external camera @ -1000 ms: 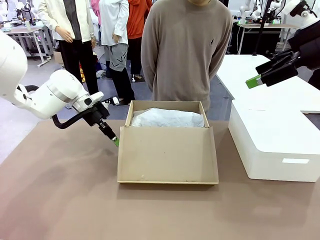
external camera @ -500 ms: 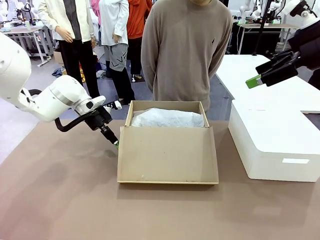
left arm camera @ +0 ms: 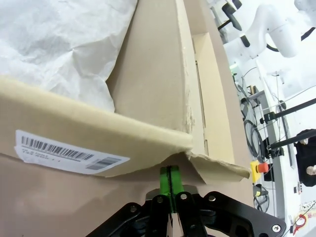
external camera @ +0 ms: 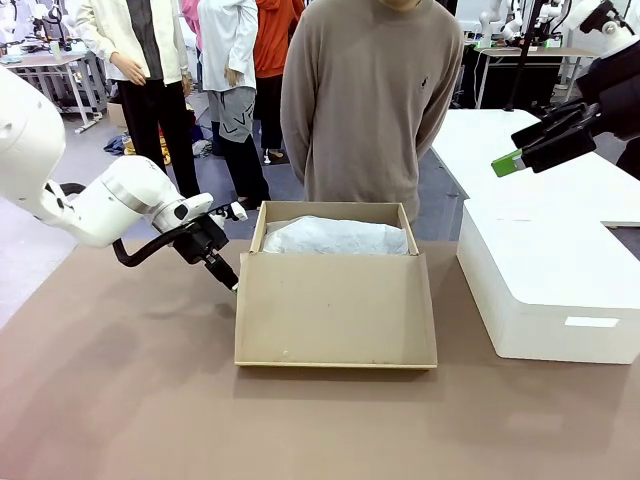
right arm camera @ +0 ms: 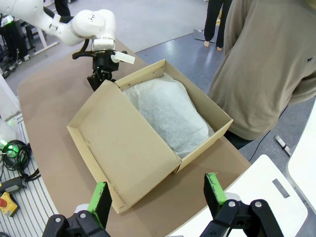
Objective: Pack the shoes into the box.
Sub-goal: Close the Shoes Box.
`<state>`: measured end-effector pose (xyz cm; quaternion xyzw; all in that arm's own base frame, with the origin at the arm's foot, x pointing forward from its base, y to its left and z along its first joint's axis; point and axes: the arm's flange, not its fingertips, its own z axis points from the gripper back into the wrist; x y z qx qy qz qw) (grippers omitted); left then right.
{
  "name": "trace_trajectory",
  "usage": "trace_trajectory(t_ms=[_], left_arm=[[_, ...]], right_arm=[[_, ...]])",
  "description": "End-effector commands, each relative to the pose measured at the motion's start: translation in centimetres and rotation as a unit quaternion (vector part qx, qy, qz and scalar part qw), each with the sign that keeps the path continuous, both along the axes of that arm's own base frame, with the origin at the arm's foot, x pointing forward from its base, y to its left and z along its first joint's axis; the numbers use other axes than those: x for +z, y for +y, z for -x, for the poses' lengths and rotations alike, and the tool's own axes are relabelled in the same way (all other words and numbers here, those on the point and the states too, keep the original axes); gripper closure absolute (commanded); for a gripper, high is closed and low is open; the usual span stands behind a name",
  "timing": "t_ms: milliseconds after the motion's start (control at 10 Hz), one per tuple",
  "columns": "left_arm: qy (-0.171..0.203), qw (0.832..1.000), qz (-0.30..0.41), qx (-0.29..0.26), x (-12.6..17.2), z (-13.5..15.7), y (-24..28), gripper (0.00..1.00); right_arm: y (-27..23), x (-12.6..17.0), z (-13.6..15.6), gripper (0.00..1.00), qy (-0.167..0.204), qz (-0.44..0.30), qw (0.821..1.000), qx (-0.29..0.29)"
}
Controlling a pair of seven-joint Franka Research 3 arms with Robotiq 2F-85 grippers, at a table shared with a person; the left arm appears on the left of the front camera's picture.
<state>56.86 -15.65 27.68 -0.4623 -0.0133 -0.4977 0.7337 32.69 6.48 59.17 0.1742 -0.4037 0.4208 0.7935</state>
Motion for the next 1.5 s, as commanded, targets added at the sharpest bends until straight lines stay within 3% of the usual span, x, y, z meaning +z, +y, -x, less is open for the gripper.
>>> trace_trajectory(t_ms=[0,900,1400], left_arm=[[0.008,1.0,0.029,-0.006,-0.01,-0.24,-0.23,1.0],[0.059,0.992,0.108,-0.03,0.31,0.09,-0.43,1.0],[0.086,0.986,0.144,0.025,0.8,-0.06,-0.2,1.0]], right_arm=[[0.02,-0.08,-0.06,0.0,0.0,-0.009,1.0,0.005],[0.02,-0.08,-0.06,0.0,0.0,-0.009,1.0,0.005],[0.02,-0.08,-0.06,0.0,0.0,-0.009,1.0,0.005]])
